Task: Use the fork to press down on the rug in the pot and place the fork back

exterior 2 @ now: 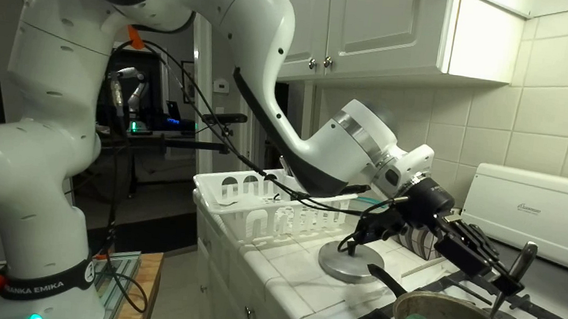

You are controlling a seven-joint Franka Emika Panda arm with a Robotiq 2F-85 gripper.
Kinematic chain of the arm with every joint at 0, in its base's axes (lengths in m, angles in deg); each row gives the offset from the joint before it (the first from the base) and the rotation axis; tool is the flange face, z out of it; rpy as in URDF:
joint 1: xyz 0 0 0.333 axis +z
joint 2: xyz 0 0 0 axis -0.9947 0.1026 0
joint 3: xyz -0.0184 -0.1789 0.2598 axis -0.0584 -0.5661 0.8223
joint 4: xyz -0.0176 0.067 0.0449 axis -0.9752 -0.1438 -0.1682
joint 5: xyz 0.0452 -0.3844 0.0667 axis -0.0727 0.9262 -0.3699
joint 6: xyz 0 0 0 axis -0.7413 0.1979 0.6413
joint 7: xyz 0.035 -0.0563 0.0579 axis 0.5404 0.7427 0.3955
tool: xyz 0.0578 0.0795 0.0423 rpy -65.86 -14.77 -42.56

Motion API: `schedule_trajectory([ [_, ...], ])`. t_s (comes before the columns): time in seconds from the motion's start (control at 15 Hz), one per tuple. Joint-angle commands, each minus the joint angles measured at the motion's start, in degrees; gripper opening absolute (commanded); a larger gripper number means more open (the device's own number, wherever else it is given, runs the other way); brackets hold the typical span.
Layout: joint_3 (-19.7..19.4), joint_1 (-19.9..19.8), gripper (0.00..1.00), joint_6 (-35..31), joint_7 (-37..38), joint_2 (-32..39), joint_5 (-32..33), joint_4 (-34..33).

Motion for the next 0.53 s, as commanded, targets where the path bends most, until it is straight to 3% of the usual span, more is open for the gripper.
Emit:
schedule_trajectory([
  [0.0, 0.4, -1.0, 0.02, -1.6, 0.8, 3.5, 2.0, -2.3],
  [0.47, 0.8, -0.3, 0.02, 0.1, 0.1, 1.9, 1.2, -1.0],
])
